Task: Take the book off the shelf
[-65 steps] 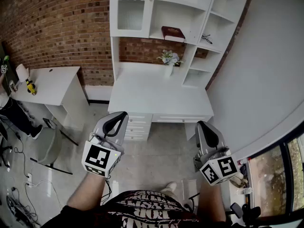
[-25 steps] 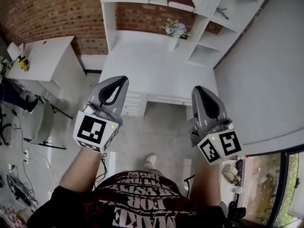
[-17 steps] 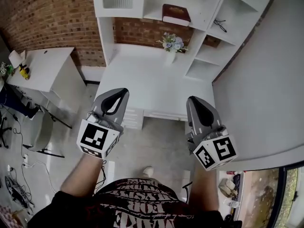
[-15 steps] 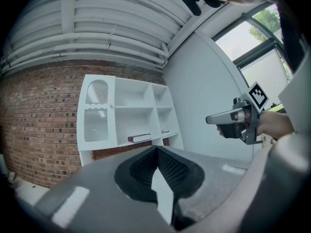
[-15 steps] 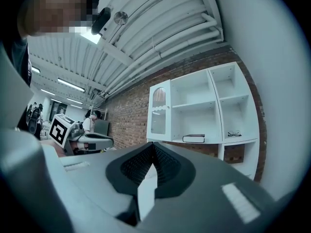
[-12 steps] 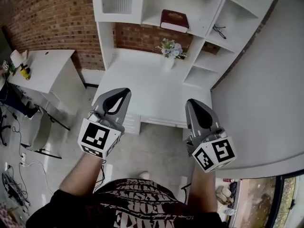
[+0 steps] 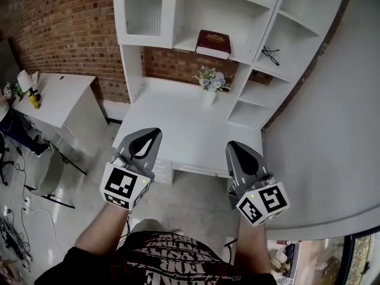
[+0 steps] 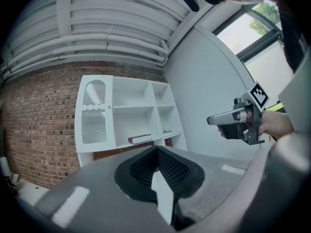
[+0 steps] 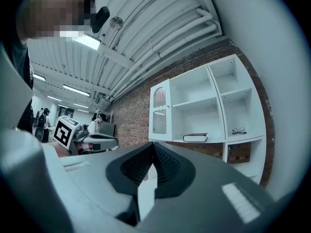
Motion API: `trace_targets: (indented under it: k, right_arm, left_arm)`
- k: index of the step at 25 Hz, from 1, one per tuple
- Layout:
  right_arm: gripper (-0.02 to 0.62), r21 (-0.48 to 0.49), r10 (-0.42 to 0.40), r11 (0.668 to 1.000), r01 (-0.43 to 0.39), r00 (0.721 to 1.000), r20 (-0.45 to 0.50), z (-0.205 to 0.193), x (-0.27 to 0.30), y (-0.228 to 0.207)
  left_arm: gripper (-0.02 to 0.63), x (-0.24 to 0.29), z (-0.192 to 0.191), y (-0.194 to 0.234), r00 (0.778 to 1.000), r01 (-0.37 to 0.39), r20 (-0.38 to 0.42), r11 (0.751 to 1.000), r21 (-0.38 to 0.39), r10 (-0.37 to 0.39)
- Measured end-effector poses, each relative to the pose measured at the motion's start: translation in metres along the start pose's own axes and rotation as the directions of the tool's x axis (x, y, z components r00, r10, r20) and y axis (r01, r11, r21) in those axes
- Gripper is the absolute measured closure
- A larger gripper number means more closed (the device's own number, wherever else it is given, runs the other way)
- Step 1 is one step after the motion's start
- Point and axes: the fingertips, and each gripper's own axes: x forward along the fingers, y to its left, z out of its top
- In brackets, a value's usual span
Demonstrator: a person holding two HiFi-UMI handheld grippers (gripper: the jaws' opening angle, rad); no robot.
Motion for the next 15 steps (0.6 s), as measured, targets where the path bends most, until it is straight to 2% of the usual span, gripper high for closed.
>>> trace_targets:
  k: [9,15]
  right_arm:
    - [0.572,0.024,-0.018,1.0,0.018,1.0,0.009,-0.003,0.028,-0.019]
    - [0.572,0.029,-0.016,0.999,0.017,1.0,-0.024,-0.012,0.061,-0.041]
  left_arm:
    - [0.606,0.024,-0.009,0.029,1.0,0.002,-0.016,1.0,0.004,-0.002]
    - [0.604,0.076,-0.022,0.037,0.998,0.063,-0.021,0.998,-0.018,-0.063]
